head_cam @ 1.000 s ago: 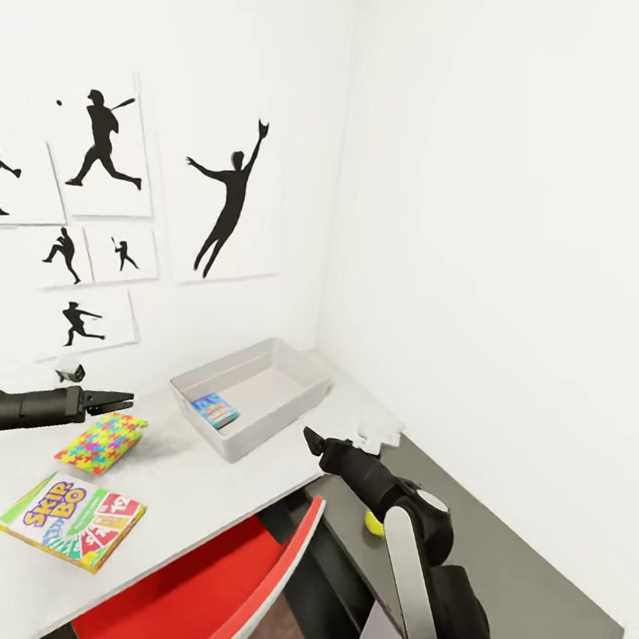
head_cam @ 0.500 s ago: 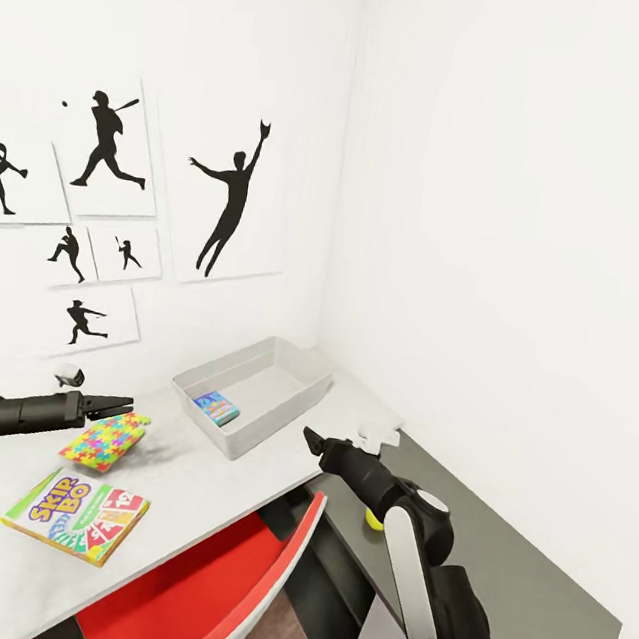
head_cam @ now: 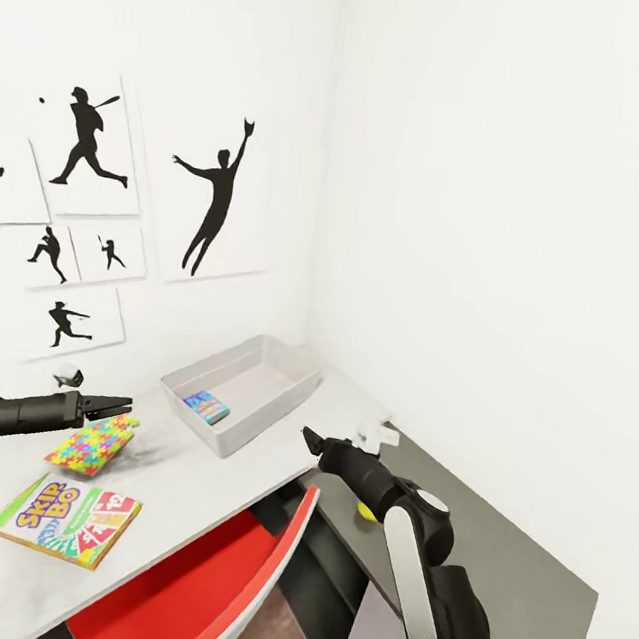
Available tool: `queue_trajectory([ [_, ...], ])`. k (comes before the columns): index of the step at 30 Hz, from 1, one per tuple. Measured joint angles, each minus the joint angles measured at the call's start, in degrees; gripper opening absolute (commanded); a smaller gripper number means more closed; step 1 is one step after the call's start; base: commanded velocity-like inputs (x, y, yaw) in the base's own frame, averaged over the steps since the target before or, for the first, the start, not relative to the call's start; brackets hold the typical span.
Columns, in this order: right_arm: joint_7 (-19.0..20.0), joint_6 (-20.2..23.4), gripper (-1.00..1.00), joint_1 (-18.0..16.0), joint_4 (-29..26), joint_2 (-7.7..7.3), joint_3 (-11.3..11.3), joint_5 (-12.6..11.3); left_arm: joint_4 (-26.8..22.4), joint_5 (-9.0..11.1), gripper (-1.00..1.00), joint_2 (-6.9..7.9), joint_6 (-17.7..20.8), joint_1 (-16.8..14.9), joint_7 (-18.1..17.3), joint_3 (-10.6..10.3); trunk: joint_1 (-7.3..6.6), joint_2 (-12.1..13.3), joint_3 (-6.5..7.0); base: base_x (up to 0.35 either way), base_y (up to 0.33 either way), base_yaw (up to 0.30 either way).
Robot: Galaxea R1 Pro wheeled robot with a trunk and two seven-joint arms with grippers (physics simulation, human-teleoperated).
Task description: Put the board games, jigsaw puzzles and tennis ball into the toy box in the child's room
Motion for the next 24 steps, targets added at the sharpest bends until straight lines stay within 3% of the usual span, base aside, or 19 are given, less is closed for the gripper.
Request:
queue_trajectory([
  [19, 0.1, 0.0, 1.0, 0.0, -0.1, 0.0, -0.1, 0.0, 0.0, 0.1, 1.0, -0.07, 0.0, 0.0, 0.0, 0.0, 0.0, 0.0, 0.0, -0.036, 0.041, -0.276],
  [24, 2.5, -0.1, 1.0, 0.0, -0.1, 0.0, -0.1, -0.1, 0.0, 0.1, 1.0, -0.03, 0.0, 0.0, 0.0, 0.0, 0.0, 0.0, 0.18, -0.018, 0.002, -0.221],
])
